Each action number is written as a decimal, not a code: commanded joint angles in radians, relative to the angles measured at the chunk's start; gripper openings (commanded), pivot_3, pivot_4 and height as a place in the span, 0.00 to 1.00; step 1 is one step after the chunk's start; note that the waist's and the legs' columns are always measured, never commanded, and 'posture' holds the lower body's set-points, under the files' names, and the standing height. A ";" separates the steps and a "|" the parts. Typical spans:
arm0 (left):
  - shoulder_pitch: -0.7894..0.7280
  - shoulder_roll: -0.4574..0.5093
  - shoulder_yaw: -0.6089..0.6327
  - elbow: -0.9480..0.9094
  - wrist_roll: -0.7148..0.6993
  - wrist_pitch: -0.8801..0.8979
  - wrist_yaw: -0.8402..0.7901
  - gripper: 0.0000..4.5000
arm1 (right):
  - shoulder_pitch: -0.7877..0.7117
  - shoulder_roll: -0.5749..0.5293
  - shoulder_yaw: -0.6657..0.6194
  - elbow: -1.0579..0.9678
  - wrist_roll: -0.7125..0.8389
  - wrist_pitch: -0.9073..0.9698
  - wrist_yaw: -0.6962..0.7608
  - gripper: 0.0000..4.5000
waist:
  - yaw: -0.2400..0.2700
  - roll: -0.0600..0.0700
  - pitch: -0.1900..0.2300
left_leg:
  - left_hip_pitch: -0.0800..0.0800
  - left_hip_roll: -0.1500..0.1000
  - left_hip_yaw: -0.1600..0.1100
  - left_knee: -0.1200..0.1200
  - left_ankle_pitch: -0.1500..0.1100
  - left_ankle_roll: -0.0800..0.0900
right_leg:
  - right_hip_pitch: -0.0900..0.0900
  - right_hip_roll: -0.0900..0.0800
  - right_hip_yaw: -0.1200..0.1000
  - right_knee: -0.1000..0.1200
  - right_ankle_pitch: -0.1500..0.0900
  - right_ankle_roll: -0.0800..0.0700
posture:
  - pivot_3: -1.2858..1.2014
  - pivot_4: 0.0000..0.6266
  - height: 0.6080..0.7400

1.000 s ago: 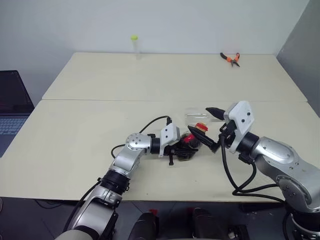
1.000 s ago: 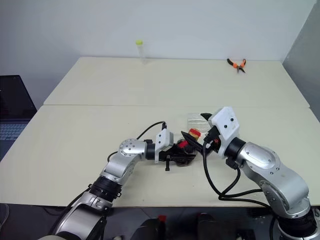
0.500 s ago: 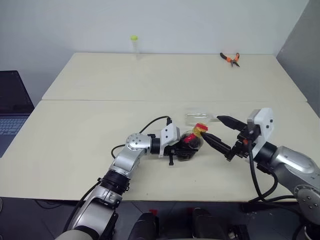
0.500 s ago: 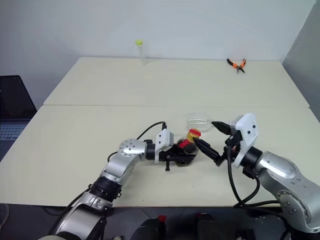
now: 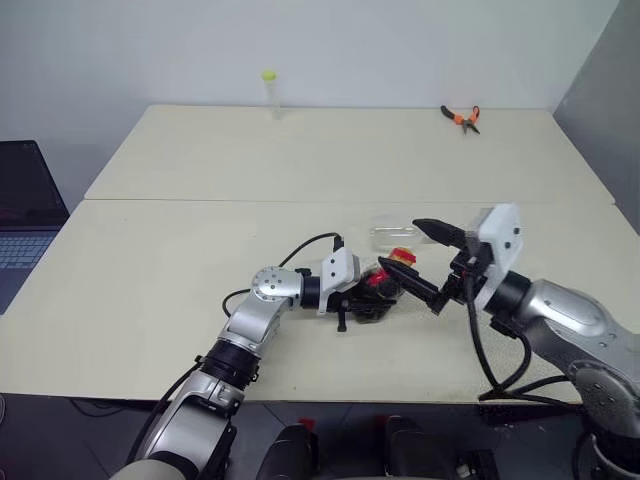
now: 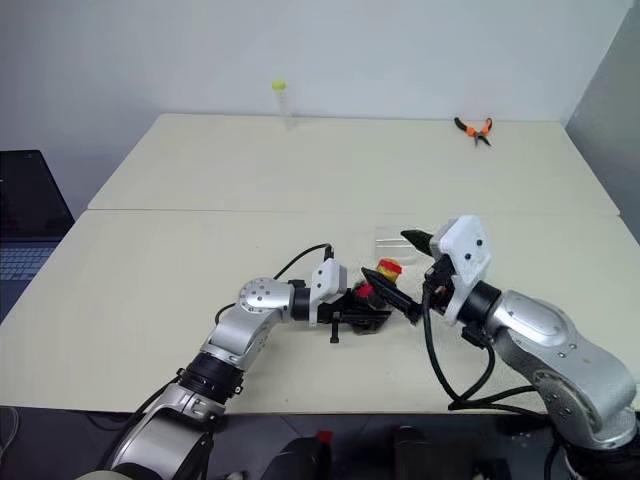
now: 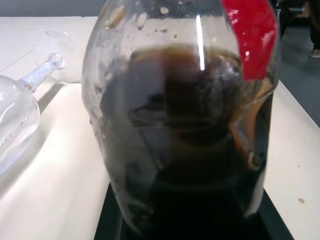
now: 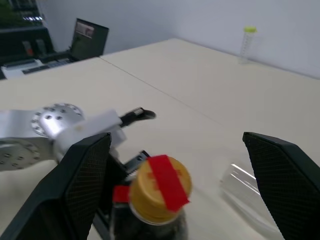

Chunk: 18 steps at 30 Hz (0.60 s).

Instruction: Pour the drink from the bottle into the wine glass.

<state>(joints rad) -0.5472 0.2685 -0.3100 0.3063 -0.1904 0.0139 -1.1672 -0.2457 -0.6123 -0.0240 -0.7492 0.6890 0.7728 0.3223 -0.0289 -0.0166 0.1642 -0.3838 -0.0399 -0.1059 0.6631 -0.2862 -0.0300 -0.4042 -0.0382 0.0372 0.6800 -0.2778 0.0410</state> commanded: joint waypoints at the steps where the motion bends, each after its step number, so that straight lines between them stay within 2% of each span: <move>1: -0.014 -0.006 0.008 -0.023 -0.003 -0.016 0.002 0.20 | -0.009 0.003 -0.016 0.001 -0.037 -0.033 0.004 1.00 | 0.000 0.000 0.000 | 0.000 0.000 0.000 0.000 0.000 0.000 | 0.000 0.000 0.000 0.000 0.000 0.000 | 0.52 0.24 1.00; 5: -0.010 -0.004 0.008 -0.027 -0.003 -0.014 0.004 0.20 | 0.025 0.003 -0.066 0.009 -0.022 -0.035 0.020 1.00 | 0.000 0.000 0.000 | 0.000 0.000 0.000 0.000 0.000 0.000 | 0.000 0.000 0.000 0.000 0.000 0.000 | 0.52 0.24 1.00; 10: -0.007 -0.004 0.007 -0.033 -0.004 -0.011 0.004 0.20 | 0.104 0.005 -0.150 -0.027 0.105 -0.018 0.059 1.00 | 0.000 0.000 0.000 | 0.000 0.000 0.000 0.000 0.000 0.000 | 0.000 0.000 0.000 0.000 0.000 0.000 | 0.52 0.24 1.00; 18: -0.009 -0.004 0.006 -0.028 -0.005 -0.014 -0.002 0.20 | 0.193 -0.052 -0.214 -0.044 0.188 0.011 0.096 1.00 | 0.000 0.000 0.000 | 0.000 0.000 0.000 0.000 0.000 0.000 | 0.000 0.000 0.000 0.000 0.000 0.000 | 0.52 0.24 1.00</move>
<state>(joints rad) -0.5472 0.2694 -0.3101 0.3063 -0.1900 0.0145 -1.1675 -0.0538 -0.6496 -0.1996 -0.7506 0.8466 0.7837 0.4018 -0.0286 -0.0166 0.1642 -0.3837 -0.0396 -0.1056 0.6630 -0.2864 -0.0298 -0.4039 -0.0379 0.0374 0.6802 -0.2778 0.0410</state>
